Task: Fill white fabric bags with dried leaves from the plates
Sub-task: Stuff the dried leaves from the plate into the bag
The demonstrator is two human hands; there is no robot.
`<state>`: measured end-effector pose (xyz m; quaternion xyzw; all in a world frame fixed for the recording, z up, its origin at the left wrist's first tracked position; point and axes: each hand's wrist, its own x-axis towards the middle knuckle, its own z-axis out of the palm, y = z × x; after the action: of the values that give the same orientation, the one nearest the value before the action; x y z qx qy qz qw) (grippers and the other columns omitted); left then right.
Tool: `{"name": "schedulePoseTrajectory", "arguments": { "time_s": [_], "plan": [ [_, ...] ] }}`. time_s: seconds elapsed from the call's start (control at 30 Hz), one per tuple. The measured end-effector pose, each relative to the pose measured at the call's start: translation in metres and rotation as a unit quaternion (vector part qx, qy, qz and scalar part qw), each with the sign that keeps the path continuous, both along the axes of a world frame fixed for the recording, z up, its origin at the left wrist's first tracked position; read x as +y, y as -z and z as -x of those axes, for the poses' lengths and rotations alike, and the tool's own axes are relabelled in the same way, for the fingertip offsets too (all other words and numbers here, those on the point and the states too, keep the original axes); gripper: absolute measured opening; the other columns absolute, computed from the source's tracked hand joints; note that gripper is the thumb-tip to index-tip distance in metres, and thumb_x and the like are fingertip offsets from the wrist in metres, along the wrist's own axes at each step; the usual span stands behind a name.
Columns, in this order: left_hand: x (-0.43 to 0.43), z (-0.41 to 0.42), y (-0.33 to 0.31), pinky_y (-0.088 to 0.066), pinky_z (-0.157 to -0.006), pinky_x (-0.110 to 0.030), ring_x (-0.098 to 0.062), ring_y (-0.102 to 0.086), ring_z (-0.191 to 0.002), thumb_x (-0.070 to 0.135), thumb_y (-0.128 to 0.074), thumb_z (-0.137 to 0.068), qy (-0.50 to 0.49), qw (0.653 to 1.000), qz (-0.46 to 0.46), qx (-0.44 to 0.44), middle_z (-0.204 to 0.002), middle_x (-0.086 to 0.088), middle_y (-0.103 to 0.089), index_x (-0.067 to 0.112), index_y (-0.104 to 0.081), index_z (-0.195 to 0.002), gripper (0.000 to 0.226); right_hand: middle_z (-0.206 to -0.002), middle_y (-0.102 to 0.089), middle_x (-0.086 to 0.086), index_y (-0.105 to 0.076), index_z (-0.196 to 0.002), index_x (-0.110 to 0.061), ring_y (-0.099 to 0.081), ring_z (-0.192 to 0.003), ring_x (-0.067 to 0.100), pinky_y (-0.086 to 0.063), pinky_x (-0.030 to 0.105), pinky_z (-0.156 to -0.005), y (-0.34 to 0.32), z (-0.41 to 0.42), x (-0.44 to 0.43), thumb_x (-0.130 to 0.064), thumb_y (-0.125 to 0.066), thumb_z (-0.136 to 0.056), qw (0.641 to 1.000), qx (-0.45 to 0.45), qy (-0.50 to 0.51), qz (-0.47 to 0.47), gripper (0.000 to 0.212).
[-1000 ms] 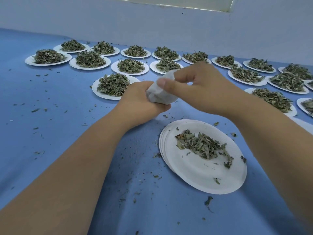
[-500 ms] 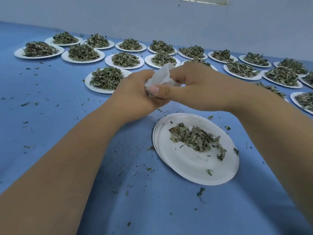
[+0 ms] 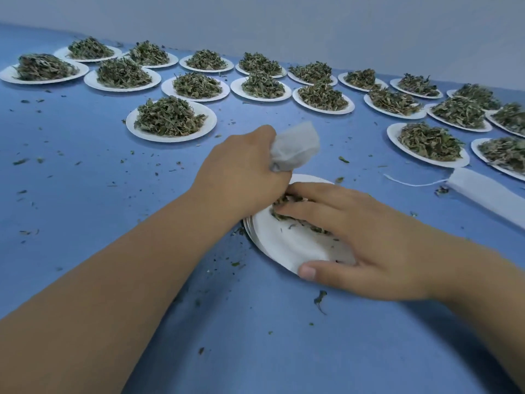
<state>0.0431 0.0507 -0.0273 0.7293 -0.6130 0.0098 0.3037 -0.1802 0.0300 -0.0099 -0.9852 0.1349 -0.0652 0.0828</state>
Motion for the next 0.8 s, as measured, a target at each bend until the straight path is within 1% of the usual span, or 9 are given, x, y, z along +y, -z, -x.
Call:
{"name": "schedulePoseTrajectory", "arguments": {
  "time_s": [0.13, 0.3, 0.37, 0.47, 0.53, 0.6, 0.7, 0.73, 0.8],
  "plan": [
    [0.0, -0.002, 0.001, -0.044, -0.061, -0.034, -0.023, -0.056, -0.074, 0.043, -0.058, -0.087, -0.004, 0.999, -0.007, 0.048, -0.076, 0.001, -0.057, 0.022, -0.045, -0.081, 0.025, -0.156, -0.041, -0.007, -0.047, -0.15, -0.022, -0.034, -0.145, 0.008, -0.029, 0.029, -0.118, 0.002, -0.015, 0.001, -0.059, -0.047, -0.099, 1.0, -0.004, 0.006, 0.001, 0.063],
    [-0.003, -0.004, 0.004, -0.04, -0.057, -0.032, -0.021, -0.055, -0.072, 0.039, -0.061, -0.084, -0.015, 0.998, -0.008, 0.052, -0.074, 0.001, -0.057, 0.02, -0.047, -0.08, 0.024, -0.128, -0.059, -0.002, -0.064, -0.128, -0.018, -0.055, -0.119, 0.017, -0.041, 0.03, -0.101, 0.005, -0.026, 0.001, -0.043, -0.06, -0.098, 0.997, -0.072, 0.007, 0.001, 0.039],
    [-0.004, -0.006, 0.006, -0.039, -0.055, -0.031, -0.018, -0.054, -0.07, 0.037, -0.062, -0.082, -0.028, 0.998, -0.005, 0.057, -0.074, 0.002, -0.056, 0.021, -0.046, -0.08, 0.023, -0.135, -0.056, -0.004, -0.062, -0.133, -0.02, -0.053, -0.125, 0.015, -0.041, 0.032, -0.104, 0.004, -0.025, 0.0, -0.046, -0.059, -0.099, 0.997, -0.079, 0.005, 0.0, 0.042],
    [-0.005, -0.007, 0.008, -0.038, -0.054, -0.029, -0.015, -0.054, -0.07, 0.04, -0.064, -0.081, -0.035, 0.997, 0.015, 0.068, -0.072, 0.004, -0.056, 0.023, -0.044, -0.076, 0.026, -0.155, -0.045, -0.005, -0.052, -0.147, -0.019, -0.038, -0.144, 0.011, -0.031, 0.031, -0.118, 0.006, -0.023, -0.003, -0.053, -0.05, -0.1, 1.0, -0.016, -0.02, -0.012, 0.057],
    [-0.005, -0.007, 0.01, -0.041, -0.056, -0.031, -0.02, -0.056, -0.072, 0.044, -0.068, -0.079, -0.029, 0.997, 0.02, 0.067, -0.072, 0.005, -0.057, 0.024, -0.044, -0.075, 0.031, -0.156, -0.045, -0.006, -0.053, -0.146, -0.021, -0.035, -0.147, 0.007, -0.031, 0.032, -0.119, 0.008, -0.02, -0.003, -0.056, -0.049, -0.1, 1.0, -0.005, -0.006, -0.025, 0.058],
    [-0.004, -0.007, 0.011, -0.045, -0.06, -0.033, -0.022, -0.057, -0.076, 0.048, -0.071, -0.078, -0.029, 0.997, 0.017, 0.063, -0.074, 0.006, -0.058, 0.024, -0.047, -0.078, 0.034, -0.146, -0.056, -0.007, -0.063, -0.136, -0.019, -0.045, -0.14, 0.007, -0.039, 0.035, -0.113, 0.012, -0.016, -0.001, -0.05, -0.054, -0.1, 0.998, -0.046, 0.005, -0.036, 0.048],
    [-0.004, -0.006, 0.011, -0.045, -0.06, -0.033, -0.023, -0.058, -0.078, 0.049, -0.072, -0.078, -0.031, 0.997, 0.016, 0.07, -0.075, 0.007, -0.059, 0.025, -0.048, -0.079, 0.033, -0.119, -0.071, -0.001, -0.07, -0.117, -0.011, -0.063, -0.118, 0.019, -0.051, 0.04, -0.095, 0.017, -0.01, 0.0, -0.035, -0.059, -0.101, 0.992, -0.124, -0.005, -0.014, 0.031],
    [-0.004, -0.005, 0.012, -0.044, -0.06, -0.033, -0.023, -0.058, -0.077, 0.048, -0.072, -0.078, -0.031, 0.997, 0.015, 0.068, -0.075, 0.007, -0.059, 0.025, -0.049, -0.08, 0.033, -0.115, -0.071, 0.0, -0.07, -0.118, -0.011, -0.065, -0.114, 0.021, -0.051, 0.042, -0.092, 0.018, -0.008, 0.001, -0.035, -0.057, -0.101, 0.99, -0.14, -0.006, 0.0, 0.032],
    [-0.004, -0.005, 0.011, -0.047, -0.061, -0.034, -0.023, -0.058, -0.078, 0.047, -0.071, -0.079, -0.032, 0.998, 0.014, 0.057, -0.076, 0.006, -0.06, 0.025, -0.05, -0.082, 0.03, -0.125, -0.068, 0.001, -0.065, -0.128, -0.012, -0.061, -0.121, 0.022, -0.047, 0.044, -0.096, 0.019, -0.005, 0.002, -0.043, -0.054, -0.1, 0.989, -0.142, -0.009, 0.031, 0.043]
  ]
}}
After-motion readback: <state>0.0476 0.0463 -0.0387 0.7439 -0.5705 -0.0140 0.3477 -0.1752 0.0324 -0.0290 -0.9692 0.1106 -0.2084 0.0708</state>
